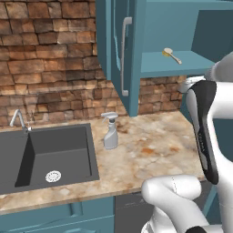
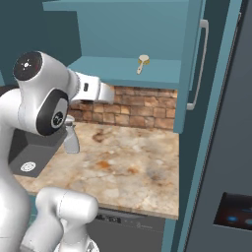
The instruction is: Locate and retrieve the spray and dish brush from the cabinet. Place them next to the sink.
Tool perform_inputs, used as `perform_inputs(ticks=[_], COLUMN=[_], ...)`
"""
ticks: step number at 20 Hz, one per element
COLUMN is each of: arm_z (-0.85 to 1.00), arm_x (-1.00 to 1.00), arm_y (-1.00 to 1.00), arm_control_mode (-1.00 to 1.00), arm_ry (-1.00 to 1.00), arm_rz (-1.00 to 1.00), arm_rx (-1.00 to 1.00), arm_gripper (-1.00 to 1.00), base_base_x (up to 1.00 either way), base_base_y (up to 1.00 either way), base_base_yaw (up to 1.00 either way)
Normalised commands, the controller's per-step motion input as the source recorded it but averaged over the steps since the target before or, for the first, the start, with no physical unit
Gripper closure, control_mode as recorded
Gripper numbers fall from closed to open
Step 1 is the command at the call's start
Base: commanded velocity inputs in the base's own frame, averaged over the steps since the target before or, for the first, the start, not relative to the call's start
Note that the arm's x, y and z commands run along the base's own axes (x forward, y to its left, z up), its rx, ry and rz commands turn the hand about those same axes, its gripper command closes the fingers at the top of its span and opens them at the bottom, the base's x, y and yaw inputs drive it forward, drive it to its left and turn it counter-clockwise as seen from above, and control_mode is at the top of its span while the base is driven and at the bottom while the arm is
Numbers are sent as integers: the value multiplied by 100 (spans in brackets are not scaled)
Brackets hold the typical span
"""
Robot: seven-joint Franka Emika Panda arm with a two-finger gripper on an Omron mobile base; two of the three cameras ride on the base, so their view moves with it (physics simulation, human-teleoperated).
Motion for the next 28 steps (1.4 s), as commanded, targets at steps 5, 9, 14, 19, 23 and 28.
perform_inputs(ticks=[5, 9, 14, 19, 23, 28], arm_z=[37, 5, 0, 1, 0, 0], arm_x=[6, 15, 35, 52, 49, 49], arm_y=[-9, -14, -14, -16, -12, -3], arm_control_mode=[-100, -100, -100, -100, -100, -100], arm_ry=[0, -2, 1, 0, -6, -11], arm_rz=[2, 2, 0, -3, -13, -11], arm_rx=[0, 0, 0, 0, 0, 2], arm_gripper=[-100, -100, -100, -100, -100, -100], base_base_x=[0, 0, 0, 0, 0, 0], base_base_y=[0, 0, 0, 0, 0, 0], base_base_yaw=[0, 0, 0, 0, 0, 0])
